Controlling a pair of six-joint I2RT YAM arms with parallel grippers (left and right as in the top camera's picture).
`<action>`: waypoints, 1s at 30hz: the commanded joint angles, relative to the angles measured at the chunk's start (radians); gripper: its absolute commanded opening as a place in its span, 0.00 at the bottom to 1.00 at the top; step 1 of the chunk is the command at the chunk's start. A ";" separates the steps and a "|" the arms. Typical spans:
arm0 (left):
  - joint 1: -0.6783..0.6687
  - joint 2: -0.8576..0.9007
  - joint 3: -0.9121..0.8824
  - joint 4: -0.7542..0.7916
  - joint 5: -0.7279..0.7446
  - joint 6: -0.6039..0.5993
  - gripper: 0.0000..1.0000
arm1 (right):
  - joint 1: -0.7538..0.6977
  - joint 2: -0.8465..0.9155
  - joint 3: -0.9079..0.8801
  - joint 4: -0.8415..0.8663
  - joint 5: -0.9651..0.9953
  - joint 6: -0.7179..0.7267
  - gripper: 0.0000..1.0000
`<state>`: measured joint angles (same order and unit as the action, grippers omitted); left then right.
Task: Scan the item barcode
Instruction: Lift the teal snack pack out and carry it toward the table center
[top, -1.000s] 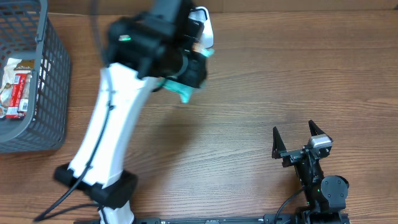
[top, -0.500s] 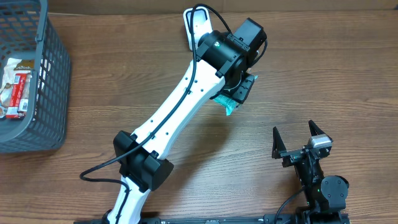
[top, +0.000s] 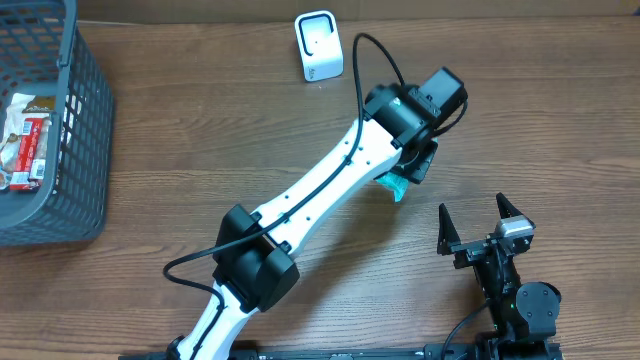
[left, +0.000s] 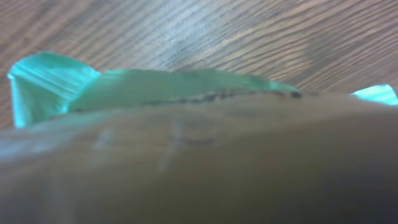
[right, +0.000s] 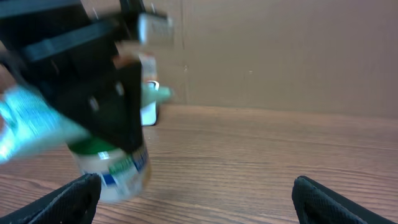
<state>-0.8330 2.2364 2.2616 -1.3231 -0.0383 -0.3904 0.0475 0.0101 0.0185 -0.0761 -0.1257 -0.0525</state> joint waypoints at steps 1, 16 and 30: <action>0.002 0.021 -0.100 0.070 0.019 -0.038 0.29 | -0.003 -0.006 -0.011 0.003 0.004 -0.002 1.00; -0.005 0.021 -0.298 0.265 0.035 -0.036 0.33 | -0.003 -0.006 -0.011 0.003 0.004 -0.002 1.00; -0.007 0.021 -0.298 0.253 0.039 -0.001 0.84 | -0.003 -0.006 -0.011 0.003 0.004 -0.001 1.00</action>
<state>-0.8345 2.2745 1.9694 -1.0695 -0.0113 -0.4091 0.0471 0.0101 0.0185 -0.0761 -0.1265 -0.0525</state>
